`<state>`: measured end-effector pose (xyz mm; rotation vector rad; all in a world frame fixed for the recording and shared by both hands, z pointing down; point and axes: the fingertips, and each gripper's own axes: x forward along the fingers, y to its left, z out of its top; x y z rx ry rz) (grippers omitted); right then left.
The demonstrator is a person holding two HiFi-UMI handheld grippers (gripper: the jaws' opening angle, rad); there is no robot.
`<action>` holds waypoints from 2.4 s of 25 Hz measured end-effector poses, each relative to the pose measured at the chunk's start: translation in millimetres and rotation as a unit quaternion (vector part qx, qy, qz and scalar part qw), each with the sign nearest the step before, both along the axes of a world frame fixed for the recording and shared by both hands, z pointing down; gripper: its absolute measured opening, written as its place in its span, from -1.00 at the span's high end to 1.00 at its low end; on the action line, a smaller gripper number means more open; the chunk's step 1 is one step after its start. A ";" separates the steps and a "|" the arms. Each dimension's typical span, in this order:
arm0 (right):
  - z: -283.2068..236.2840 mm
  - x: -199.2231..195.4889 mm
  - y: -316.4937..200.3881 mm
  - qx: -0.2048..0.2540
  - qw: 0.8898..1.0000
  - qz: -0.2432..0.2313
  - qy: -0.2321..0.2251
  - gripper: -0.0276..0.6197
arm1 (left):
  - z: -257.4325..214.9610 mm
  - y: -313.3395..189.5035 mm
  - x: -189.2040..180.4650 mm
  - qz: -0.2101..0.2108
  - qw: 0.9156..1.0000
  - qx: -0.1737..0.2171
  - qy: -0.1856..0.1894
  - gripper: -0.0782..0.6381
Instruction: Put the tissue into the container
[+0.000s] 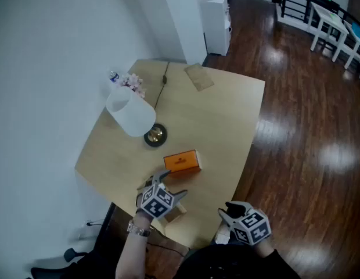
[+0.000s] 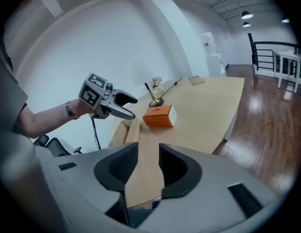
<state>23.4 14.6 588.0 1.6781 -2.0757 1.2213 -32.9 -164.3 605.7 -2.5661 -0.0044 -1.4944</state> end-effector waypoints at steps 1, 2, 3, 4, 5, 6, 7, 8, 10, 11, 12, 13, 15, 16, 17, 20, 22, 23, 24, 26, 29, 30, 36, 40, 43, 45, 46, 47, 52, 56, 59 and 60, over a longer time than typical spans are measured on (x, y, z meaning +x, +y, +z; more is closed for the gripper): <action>3.2 4.3 -0.1 -0.002 1.000 0.000 0.001 0.50 | 9.7 -12.7 9.5 0.026 0.999 0.016 -0.016 -0.45; 6.3 8.6 0.1 -0.005 1.000 0.001 0.001 0.50 | 19.2 -25.0 18.9 0.051 0.998 0.030 -0.030 -0.52; 9.2 12.8 0.7 -0.007 1.000 0.002 0.002 0.50 | 28.6 -36.3 28.0 0.072 0.996 0.039 -0.042 -0.55; 11.8 16.9 2.0 -0.010 1.000 0.003 0.003 0.50 | 37.8 -46.4 36.7 0.090 0.994 0.044 -0.052 -0.58; 14.2 20.6 4.0 -0.014 1.000 0.006 0.002 0.50 | 47.1 -55.0 44.5 0.105 0.992 0.044 -0.062 -0.58; 16.7 23.9 6.7 -0.018 1.000 0.010 0.001 0.50 | 56.8 -62.8 50.6 0.118 0.989 0.042 -0.073 -0.58; 19.1 26.8 9.6 -0.023 1.000 0.016 -0.001 0.50 | 66.6 -69.5 54.7 0.129 0.987 0.040 -0.086 -0.58; 21.3 29.5 12.7 -0.027 0.999 0.022 -0.004 0.50 | 76.0 -74.4 57.1 0.138 0.984 0.037 -0.101 -0.58; 24.3 35.4 18.6 -0.034 0.999 0.036 -0.008 0.50 | 91.8 -77.2 57.9 0.153 0.979 0.020 -0.132 -0.58; 25.4 38.4 21.1 -0.037 0.998 0.043 -0.010 0.50 | 98.8 -76.9 56.8 0.157 0.977 0.011 -0.145 -0.58; 26.2 41.1 23.1 -0.039 0.998 0.049 -0.011 0.50 | 105.3 -76.9 54.9 0.160 0.975 0.005 -0.157 -0.58; 26.5 43.7 24.5 -0.040 0.998 0.054 -0.012 0.50 | 110.9 -77.7 52.8 0.161 0.973 0.005 -0.167 -0.58; 26.0 47.7 27.5 -0.041 0.997 0.063 -0.013 0.50 | 116.5 -79.9 51.1 0.158 0.971 0.018 -0.177 -0.55; 25.6 49.1 29.7 -0.041 0.997 0.066 -0.013 0.50 | 116.6 -79.6 51.9 0.153 0.972 0.022 -0.176 -0.49; 25.6 50.0 32.0 -0.042 0.997 0.068 -0.013 0.50 | 115.8 -78.6 53.1 0.144 0.974 0.024 -0.173 -0.46; 26.3 49.4 33.5 -0.043 0.997 0.066 -0.012 0.50 | 108.6 -80.2 56.0 0.102 0.983 0.027 -0.152 -0.33; 23.7 45.8 29.5 -0.039 0.997 0.060 -0.011 0.50 | 94.7 -84.3 54.1 0.066 0.989 0.033 -0.129 -0.31; 21.1 43.6 27.3 -0.036 0.998 0.057 -0.010 0.50 | 84.1 -86.1 51.8 0.047 0.992 0.036 -0.115 -0.30; 18.1 41.4 25.6 -0.033 0.998 0.054 -0.010 0.50 | 70.7 -87.3 49.9 0.027 0.994 0.040 -0.097 -0.30; 11.8 38.0 23.2 -0.028 0.998 0.047 -0.007 0.50 | 34.3 -85.0 45.4 -0.020 0.997 0.045 -0.053 -0.30; 4.1 35.7 16.5 -0.016 1.000 0.020 -0.005 0.50 | -26.3 -73.0 18.3 -0.127 0.991 0.041 0.012 -0.30; 2.6 34.9 12.5 -0.012 1.000 0.007 -0.004 0.50 | -42.6 -68.7 2.9 -0.170 0.984 0.040 0.030 -0.30; -6.9 24.1 -14.8 0.015 0.997 -0.071 -0.008 0.50 | -60.6 -26.0 -104.7 -0.421 0.904 0.027 0.070 -0.30; -11.0 -1.4 -34.3 0.022 0.991 -0.134 -0.007 0.50 | -28.0 6.4 -146.6 -0.535 0.836 -0.055 0.109 -0.30; -10.5 -15.3 -42.4 0.023 0.983 -0.183 -0.005 0.50 | -13.2 16.0 -153.6 -0.611 0.771 -0.100 0.152 -0.30; -9.3 -21.8 -44.1 0.022 0.978 -0.209 -0.007 0.50 | -4.5 15.1 -151.5 -0.643 0.741 -0.104 0.163 -0.30; -8.9 -24.8 -44.2 0.022 0.975 -0.219 -0.008 0.50 | 0.3 13.6 -150.2 -0.653 0.734 -0.099 0.159 -0.30; -8.8 -27.4 -44.0 0.021 0.973 -0.228 -0.009 0.50 | 4.6 11.8 -148.8 -0.660 0.730 -0.093 0.152 -0.30; -7.0 -27.6 -44.9 0.012 0.969 -0.245 -0.012 0.50 | 21.4 6.1 -141.4 -0.682 0.718 -0.078 0.113 -0.31; -4.4 -19.5 -46.3 0.007 0.971 -0.238 -0.016 0.50 | 30.8 6.3 -131.8 -0.700 0.701 -0.088 0.101 -0.31; -2.2 -13.1 -44.3 0.004 0.973 -0.228 -0.020 0.50 | 39.2 6.0 -144.9 -0.715 0.693 -0.055 0.069 -0.31; -1.3 -10.1 -42.9 0.003 0.974 -0.224 -0.020 0.50 | 44.6 7.4 -147.5 -0.720 0.689 -0.054 0.064 -0.31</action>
